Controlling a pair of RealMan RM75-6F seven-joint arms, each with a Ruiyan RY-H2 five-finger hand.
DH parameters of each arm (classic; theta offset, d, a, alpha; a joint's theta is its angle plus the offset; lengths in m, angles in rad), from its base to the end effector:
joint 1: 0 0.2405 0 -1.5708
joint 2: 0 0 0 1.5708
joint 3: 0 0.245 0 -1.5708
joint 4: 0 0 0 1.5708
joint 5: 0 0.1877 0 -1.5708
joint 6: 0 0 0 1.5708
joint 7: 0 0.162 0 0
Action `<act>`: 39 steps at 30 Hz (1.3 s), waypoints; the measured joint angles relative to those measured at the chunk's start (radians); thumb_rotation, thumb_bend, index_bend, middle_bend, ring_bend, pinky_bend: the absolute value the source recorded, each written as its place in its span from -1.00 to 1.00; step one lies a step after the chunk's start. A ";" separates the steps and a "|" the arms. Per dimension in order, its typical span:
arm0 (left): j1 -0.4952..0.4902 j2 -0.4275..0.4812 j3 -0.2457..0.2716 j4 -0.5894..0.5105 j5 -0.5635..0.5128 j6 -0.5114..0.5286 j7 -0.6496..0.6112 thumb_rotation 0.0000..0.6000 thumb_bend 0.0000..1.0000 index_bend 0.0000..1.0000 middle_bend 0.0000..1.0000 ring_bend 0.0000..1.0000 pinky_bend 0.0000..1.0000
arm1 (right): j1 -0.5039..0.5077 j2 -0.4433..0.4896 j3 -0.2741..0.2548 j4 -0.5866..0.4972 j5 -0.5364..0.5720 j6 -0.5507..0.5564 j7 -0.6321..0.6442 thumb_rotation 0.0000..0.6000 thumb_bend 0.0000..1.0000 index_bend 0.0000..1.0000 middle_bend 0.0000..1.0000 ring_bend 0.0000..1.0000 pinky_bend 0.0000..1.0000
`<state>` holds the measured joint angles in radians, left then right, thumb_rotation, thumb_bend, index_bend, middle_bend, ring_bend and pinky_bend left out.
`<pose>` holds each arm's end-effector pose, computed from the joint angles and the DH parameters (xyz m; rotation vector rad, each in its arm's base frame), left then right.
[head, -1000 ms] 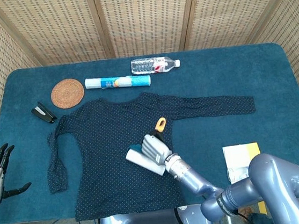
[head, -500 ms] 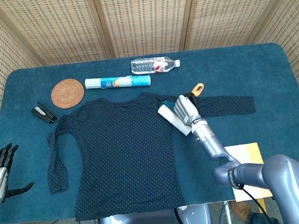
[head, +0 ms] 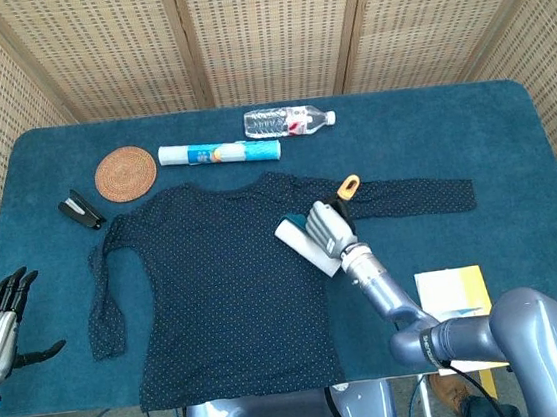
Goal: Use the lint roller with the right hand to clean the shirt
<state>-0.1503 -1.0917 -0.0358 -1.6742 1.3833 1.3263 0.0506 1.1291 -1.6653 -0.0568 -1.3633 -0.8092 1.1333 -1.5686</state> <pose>-0.2973 0.2094 0.1581 -1.4300 -1.0317 -0.7828 -0.0753 -0.3769 -0.0315 1.9204 0.4412 0.1270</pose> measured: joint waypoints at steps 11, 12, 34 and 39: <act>0.002 0.003 0.002 0.000 0.004 0.004 -0.007 1.00 -1.00 -1.00 -1.00 -1.00 -1.00 | 0.012 -0.038 -0.015 -0.217 -0.066 0.068 -0.136 1.00 0.68 0.43 0.96 1.00 1.00; 0.003 0.004 0.002 0.000 0.004 0.005 -0.009 1.00 -1.00 -1.00 -1.00 -1.00 -1.00 | 0.012 -0.041 -0.018 -0.231 -0.072 0.072 -0.145 1.00 0.68 0.43 0.96 1.00 1.00; 0.002 0.001 0.004 0.000 0.003 0.005 -0.002 1.00 -1.00 -1.00 -1.00 -1.00 -1.00 | -0.009 -0.037 -0.115 -0.366 -0.236 0.059 -0.193 1.00 0.68 0.43 0.96 1.00 1.00; 0.002 0.002 0.003 0.002 0.002 0.006 -0.005 1.00 -1.00 -1.00 -1.00 -1.00 -1.00 | -0.008 -0.029 -0.116 -0.307 -0.277 0.041 -0.174 1.00 0.67 0.43 0.96 1.00 1.00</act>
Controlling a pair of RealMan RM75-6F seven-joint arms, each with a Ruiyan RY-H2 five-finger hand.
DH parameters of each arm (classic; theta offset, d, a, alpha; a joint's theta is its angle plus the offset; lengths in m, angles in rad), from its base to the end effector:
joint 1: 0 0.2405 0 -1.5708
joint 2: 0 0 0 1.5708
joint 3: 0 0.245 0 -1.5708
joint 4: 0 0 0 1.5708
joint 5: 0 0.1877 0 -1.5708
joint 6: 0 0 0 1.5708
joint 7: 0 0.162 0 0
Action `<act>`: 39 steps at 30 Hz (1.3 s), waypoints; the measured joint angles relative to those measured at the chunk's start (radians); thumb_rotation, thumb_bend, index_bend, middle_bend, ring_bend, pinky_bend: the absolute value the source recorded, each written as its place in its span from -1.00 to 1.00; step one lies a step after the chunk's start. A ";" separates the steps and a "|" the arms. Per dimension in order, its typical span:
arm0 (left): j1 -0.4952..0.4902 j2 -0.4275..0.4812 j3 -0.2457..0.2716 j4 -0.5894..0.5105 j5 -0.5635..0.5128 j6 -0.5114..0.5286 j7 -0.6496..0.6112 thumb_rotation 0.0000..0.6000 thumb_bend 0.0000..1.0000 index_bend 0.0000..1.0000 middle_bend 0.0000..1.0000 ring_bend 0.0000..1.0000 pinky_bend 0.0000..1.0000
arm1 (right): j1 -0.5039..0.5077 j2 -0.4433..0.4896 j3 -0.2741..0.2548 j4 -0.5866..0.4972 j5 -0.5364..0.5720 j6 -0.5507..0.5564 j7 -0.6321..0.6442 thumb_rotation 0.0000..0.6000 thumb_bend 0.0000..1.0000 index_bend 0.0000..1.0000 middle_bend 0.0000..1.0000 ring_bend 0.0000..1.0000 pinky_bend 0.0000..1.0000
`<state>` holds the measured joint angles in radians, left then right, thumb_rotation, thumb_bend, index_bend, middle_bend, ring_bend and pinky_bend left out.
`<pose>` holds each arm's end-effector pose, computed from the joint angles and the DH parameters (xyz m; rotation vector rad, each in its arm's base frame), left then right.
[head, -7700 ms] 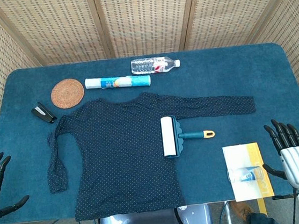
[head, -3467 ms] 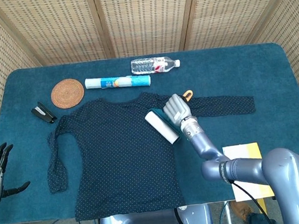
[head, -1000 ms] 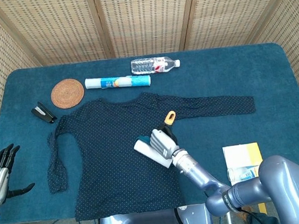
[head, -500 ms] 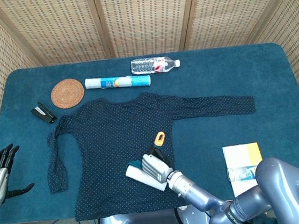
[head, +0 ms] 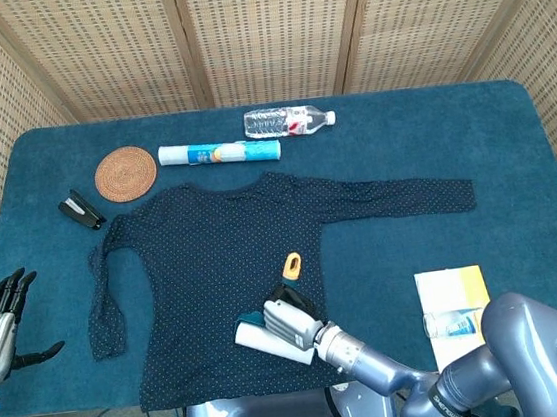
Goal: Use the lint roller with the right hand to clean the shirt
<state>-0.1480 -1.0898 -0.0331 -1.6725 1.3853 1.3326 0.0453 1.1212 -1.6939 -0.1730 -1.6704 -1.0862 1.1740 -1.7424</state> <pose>-0.2979 0.2084 0.1594 -1.4264 -1.0304 -0.7850 -0.0325 -0.2657 -0.0679 2.0951 0.8111 0.3740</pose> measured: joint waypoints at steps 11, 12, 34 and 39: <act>-0.004 -0.003 -0.002 0.006 -0.010 -0.011 0.001 1.00 -1.00 -1.00 -1.00 -1.00 -1.00 | 0.008 0.003 0.041 0.247 -0.071 -0.097 0.141 1.00 0.63 0.41 0.96 1.00 1.00; -0.005 -0.003 -0.002 0.007 -0.012 -0.012 0.001 1.00 -1.00 -1.00 -1.00 -1.00 -1.00 | 0.008 0.001 0.049 0.278 -0.072 -0.107 0.153 1.00 0.63 0.41 0.96 1.00 1.00; -0.014 -0.014 -0.007 0.018 -0.038 -0.033 0.017 1.00 -1.00 -1.00 -1.00 -1.00 -1.00 | -0.026 -0.065 0.161 0.623 -0.100 -0.173 0.317 1.00 -0.45 -0.67 0.95 1.00 1.00; -0.011 -0.010 -0.005 0.011 -0.030 -0.025 0.014 1.00 -1.00 -1.00 -1.00 -1.00 -1.00 | -0.053 -0.057 0.194 0.595 -0.096 -0.126 0.326 1.00 -0.87 -1.00 0.93 1.00 1.00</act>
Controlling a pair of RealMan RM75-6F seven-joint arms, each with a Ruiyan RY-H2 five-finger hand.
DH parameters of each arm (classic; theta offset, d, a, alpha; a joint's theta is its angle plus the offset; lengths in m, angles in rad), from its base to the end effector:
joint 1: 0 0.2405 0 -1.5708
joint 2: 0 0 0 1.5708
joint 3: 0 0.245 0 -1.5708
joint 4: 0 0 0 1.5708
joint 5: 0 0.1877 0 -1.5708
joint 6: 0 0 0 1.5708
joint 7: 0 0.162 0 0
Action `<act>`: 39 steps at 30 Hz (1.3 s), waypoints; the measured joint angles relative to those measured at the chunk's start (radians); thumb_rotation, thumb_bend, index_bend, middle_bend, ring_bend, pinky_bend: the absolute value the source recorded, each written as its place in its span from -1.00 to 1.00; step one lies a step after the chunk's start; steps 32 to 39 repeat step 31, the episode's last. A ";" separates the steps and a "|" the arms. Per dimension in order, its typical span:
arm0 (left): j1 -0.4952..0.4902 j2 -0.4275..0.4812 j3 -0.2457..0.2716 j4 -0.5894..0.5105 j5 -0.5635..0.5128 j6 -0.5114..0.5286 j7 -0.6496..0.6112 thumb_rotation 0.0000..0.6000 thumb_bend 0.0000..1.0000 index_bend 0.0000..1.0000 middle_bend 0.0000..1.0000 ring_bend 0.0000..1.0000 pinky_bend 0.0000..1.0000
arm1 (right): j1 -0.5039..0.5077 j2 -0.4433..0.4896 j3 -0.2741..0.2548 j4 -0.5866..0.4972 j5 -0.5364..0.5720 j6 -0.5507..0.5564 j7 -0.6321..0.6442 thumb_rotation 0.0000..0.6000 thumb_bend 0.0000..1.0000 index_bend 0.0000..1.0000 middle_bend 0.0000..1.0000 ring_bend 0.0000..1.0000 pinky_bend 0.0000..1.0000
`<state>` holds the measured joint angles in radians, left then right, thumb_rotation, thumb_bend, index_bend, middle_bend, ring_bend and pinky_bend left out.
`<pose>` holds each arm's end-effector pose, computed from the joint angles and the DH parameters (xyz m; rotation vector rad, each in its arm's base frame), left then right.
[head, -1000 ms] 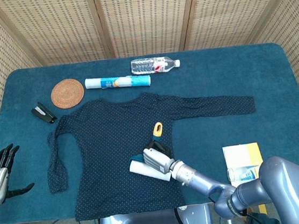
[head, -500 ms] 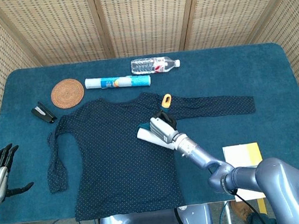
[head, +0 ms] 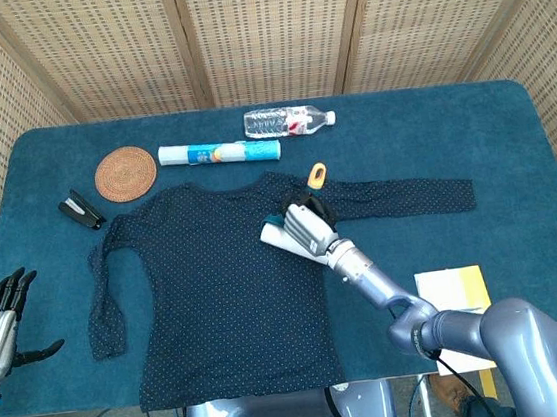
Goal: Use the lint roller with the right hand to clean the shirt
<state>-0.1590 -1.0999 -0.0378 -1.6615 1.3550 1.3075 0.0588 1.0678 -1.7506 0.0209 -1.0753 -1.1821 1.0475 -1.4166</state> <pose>-0.3023 0.2120 0.1559 -1.4229 -1.0426 -0.7573 -0.0634 -0.3937 -0.0395 1.8296 0.6575 0.2600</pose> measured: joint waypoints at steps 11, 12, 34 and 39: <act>0.014 0.017 0.010 -0.013 0.053 0.038 -0.039 1.00 -1.00 -1.00 -1.00 -1.00 -1.00 | -0.125 0.169 0.007 -0.177 -0.036 0.165 0.102 1.00 -0.88 -1.00 0.67 0.90 0.95; 0.016 0.019 0.012 -0.014 0.061 0.044 -0.042 1.00 -1.00 -1.00 -1.00 -1.00 -1.00 | -0.141 0.190 0.004 -0.189 -0.046 0.181 0.127 1.00 -0.90 -1.00 0.52 0.79 0.82; 0.064 0.003 0.046 0.000 0.210 0.182 -0.049 1.00 -1.00 -1.00 -1.00 -1.00 -1.00 | -0.626 0.500 -0.108 -0.514 -0.156 0.467 0.924 1.00 -1.00 -1.00 -1.00 -1.00 -1.00; 0.064 0.003 0.046 0.000 0.210 0.182 -0.049 1.00 -1.00 -1.00 -1.00 -1.00 -1.00 | -0.626 0.500 -0.108 -0.514 -0.156 0.467 0.924 1.00 -1.00 -1.00 -1.00 -1.00 -1.00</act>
